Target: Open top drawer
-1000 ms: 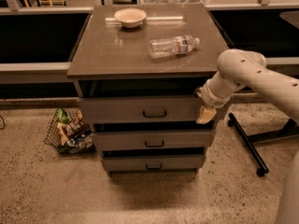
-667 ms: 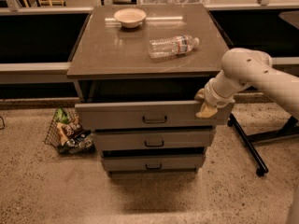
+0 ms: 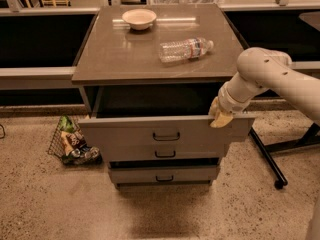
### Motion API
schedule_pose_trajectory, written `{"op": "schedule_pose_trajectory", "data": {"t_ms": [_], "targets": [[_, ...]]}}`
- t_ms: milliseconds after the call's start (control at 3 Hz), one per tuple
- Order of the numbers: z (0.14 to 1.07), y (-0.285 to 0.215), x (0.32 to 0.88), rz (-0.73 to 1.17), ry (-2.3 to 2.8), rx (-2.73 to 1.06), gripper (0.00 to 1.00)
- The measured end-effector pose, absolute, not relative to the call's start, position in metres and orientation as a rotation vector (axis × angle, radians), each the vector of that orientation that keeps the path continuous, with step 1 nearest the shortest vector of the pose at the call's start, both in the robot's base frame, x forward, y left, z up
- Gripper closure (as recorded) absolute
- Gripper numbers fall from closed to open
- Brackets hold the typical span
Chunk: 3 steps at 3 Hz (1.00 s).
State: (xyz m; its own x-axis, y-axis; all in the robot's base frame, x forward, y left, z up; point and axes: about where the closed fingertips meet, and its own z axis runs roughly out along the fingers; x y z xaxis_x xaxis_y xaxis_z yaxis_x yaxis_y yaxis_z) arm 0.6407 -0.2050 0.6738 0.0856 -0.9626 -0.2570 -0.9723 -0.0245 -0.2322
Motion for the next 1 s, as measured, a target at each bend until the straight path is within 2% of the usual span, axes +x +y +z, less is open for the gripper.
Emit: {"op": "schedule_pose_trajectory", "data": {"t_ms": [333, 667, 1000], "targets": [[0.6739, -0.205, 0.6407, 0.039, 1.915, -2.027, 0.63], [0.6731, -0.2045, 0.6402, 0.043, 1.914, -2.028, 0.31], [0.673, -0.2045, 0.6402, 0.043, 1.914, -2.028, 0.08]]}}
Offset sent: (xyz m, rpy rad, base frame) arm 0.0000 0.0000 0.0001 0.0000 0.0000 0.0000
